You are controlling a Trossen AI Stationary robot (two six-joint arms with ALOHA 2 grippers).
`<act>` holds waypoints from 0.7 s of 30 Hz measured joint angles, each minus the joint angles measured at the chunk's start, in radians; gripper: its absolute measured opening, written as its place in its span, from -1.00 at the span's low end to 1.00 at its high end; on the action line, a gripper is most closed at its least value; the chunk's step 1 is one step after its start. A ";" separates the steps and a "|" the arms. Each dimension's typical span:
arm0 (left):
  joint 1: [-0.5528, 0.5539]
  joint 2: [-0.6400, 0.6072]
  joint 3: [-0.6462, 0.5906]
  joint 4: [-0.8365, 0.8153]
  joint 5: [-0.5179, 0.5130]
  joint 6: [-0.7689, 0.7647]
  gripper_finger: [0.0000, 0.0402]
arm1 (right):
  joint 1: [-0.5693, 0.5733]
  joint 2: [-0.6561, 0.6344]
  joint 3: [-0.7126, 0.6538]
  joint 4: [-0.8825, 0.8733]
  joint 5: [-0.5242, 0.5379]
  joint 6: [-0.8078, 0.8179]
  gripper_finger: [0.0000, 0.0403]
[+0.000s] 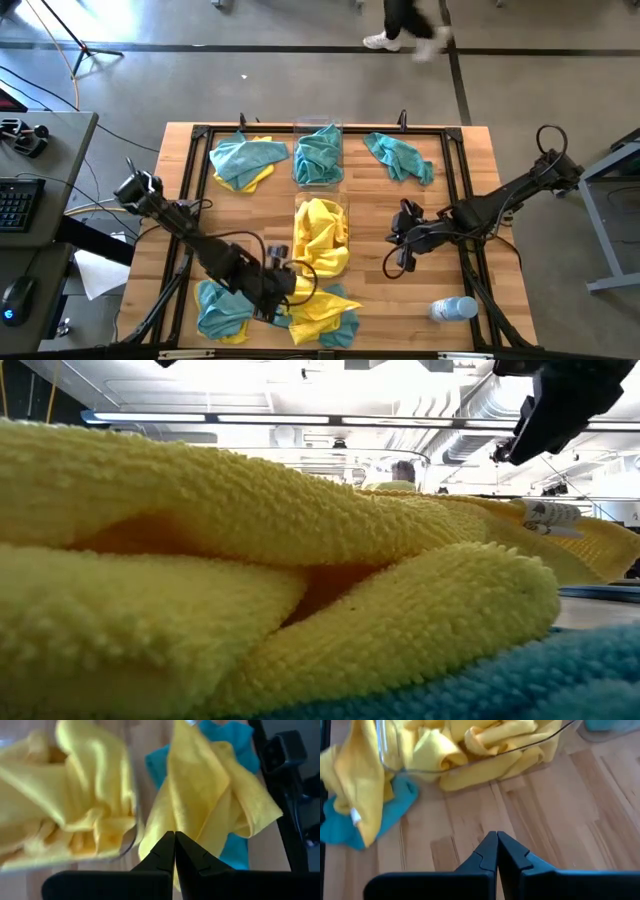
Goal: Sort microfiber towel by color & place in baskets
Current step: Put the yellow towel into the bottom transparent bin
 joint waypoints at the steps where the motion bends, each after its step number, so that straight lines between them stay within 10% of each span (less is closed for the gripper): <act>1: 0.000 0.010 0.004 0.016 0.009 0.024 -1.00 | 0.000 0.000 0.000 -0.009 -0.003 -0.006 -1.00; 21: 0.015 0.252 0.005 0.163 0.176 0.012 -0.49 | 0.000 0.000 0.000 -0.117 -0.014 -0.011 -1.00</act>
